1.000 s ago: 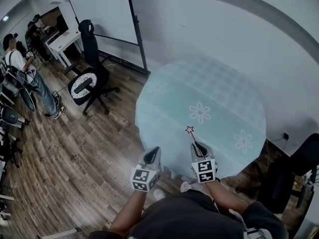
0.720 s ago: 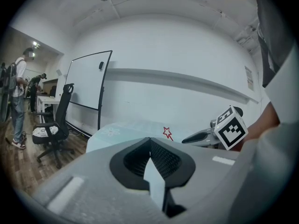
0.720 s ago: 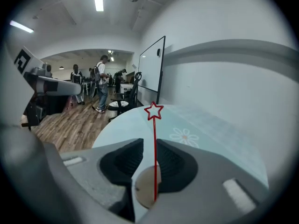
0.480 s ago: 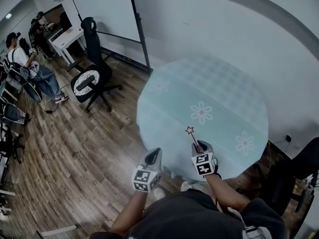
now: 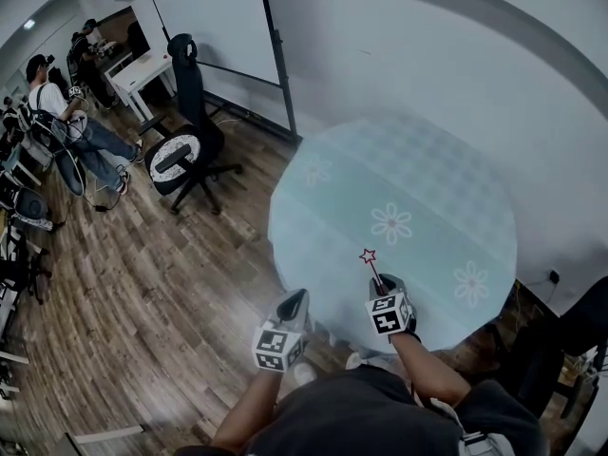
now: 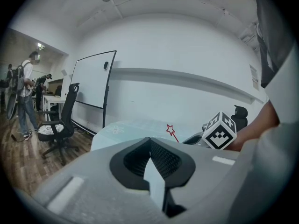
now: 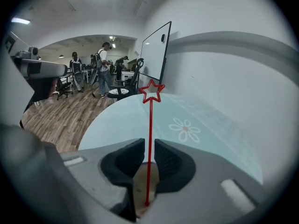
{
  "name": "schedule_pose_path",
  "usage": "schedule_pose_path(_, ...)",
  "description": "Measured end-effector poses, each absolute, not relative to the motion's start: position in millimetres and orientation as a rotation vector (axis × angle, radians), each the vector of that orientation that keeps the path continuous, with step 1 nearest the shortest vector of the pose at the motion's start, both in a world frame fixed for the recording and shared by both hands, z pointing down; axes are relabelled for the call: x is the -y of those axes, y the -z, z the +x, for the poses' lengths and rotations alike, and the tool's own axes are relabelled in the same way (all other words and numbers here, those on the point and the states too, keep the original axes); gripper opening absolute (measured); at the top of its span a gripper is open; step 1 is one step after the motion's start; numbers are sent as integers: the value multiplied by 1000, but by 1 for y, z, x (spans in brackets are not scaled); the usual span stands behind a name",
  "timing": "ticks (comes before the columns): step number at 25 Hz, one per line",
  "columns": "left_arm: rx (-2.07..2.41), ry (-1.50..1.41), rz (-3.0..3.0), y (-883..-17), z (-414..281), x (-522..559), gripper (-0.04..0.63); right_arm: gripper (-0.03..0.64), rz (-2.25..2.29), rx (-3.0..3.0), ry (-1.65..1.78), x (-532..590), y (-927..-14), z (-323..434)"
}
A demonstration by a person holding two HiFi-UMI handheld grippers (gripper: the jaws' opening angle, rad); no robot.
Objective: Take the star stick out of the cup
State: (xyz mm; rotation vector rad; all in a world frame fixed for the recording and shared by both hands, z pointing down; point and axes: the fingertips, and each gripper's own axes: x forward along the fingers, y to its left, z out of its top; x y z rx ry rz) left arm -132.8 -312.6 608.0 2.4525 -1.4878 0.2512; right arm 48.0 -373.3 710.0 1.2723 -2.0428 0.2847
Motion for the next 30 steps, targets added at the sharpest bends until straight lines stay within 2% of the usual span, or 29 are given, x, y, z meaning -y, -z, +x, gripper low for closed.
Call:
schedule_pose_path(3, 1503, -235, 2445, -610, -136, 311, 5, 11, 1292, 2033, -282, 374, -707, 50)
schedule_pose_path(19, 1488, -215, 2471, -605, -126, 308, 5, 9, 1379, 2128, -244, 370, -672, 46)
schedule_pose_path(30, 1477, -136, 2569, -565, -109, 316, 5, 9, 1500, 2318, -192, 376, -577, 39)
